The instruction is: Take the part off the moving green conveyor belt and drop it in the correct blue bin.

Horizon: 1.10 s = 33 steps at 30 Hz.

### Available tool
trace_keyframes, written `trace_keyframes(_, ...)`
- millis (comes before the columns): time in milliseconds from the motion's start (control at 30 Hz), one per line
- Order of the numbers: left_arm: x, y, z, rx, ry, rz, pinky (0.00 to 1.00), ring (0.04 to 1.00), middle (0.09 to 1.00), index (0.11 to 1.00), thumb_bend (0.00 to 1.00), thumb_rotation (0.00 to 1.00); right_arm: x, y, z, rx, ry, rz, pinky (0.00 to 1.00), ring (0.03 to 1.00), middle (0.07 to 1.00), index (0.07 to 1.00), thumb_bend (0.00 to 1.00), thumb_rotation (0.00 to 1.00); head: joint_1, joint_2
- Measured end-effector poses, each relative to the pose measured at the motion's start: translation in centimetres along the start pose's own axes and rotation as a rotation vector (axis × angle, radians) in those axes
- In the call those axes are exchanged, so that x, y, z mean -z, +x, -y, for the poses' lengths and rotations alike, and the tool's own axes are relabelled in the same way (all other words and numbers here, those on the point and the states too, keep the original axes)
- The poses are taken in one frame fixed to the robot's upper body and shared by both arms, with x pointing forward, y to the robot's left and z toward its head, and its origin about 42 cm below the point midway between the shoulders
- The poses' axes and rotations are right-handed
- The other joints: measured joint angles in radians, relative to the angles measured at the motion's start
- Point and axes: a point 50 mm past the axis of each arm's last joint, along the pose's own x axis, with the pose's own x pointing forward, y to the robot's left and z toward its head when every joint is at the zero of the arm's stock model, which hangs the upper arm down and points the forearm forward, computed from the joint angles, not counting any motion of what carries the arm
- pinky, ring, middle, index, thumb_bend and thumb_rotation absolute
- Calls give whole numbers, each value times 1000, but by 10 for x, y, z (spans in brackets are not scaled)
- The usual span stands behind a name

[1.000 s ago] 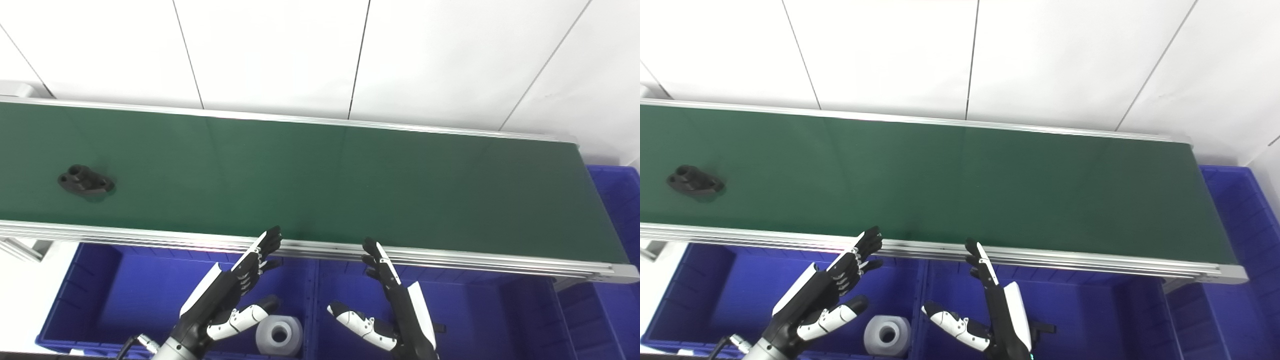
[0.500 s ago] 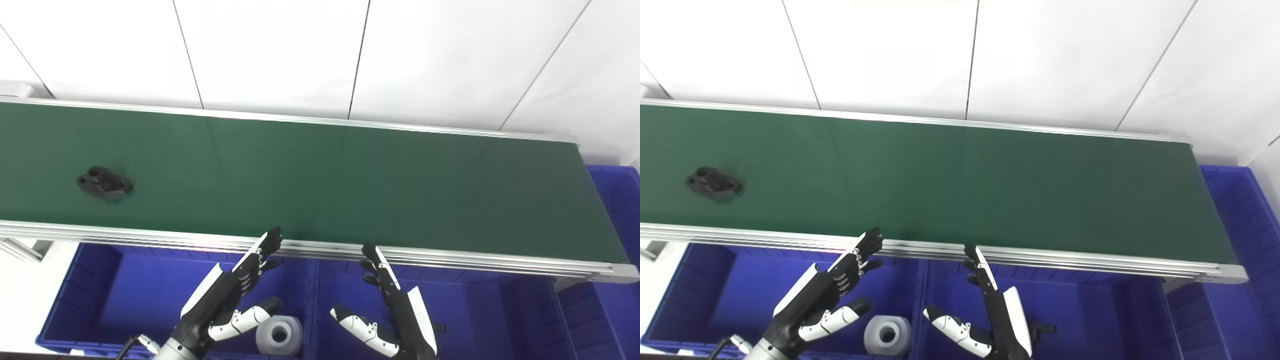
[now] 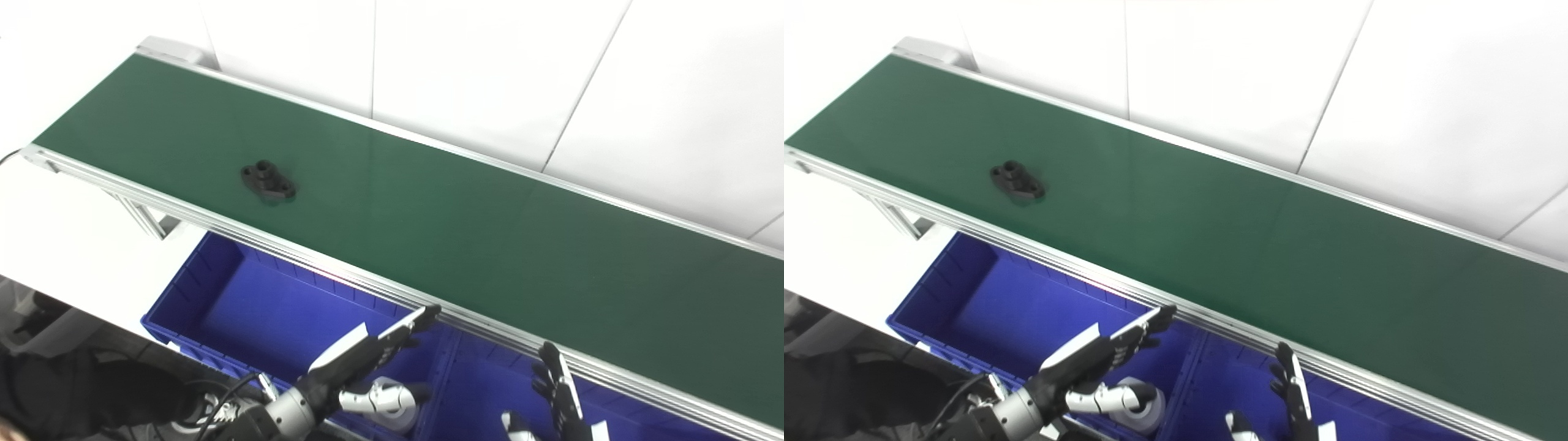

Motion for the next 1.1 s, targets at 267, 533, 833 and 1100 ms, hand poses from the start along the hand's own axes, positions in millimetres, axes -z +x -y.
trace_keyframes(267, 2, 4, 3, -20, 12, 42, 897, 993, 1000, 960, 509, 465, 4, 1, -2, -16, 0, -5, 970, 984, 997, 1000, 494, 603, -18, -66)
trace_keyframes(533, 10, 6, 1, -22, 36, 39, 857, 974, 1000, 952, 514, 402, 9, 4, -4, -28, -19, -5, 937, 971, 997, 1000, 480, 573, -41, -92)
trace_keyframes(833, 12, 6, 0, -23, 38, 35, 839, 969, 1000, 952, 524, 409, 8, 5, -5, 0, -23, 28, 916, 939, 974, 999, 485, 504, -58, -95)
trace_keyframes(1100, 12, 5, -1, -25, 15, 37, 859, 990, 1000, 967, 511, 403, -19, 11, 8, 76, -64, 171, 932, 932, 956, 973, 512, 462, -130, -67)
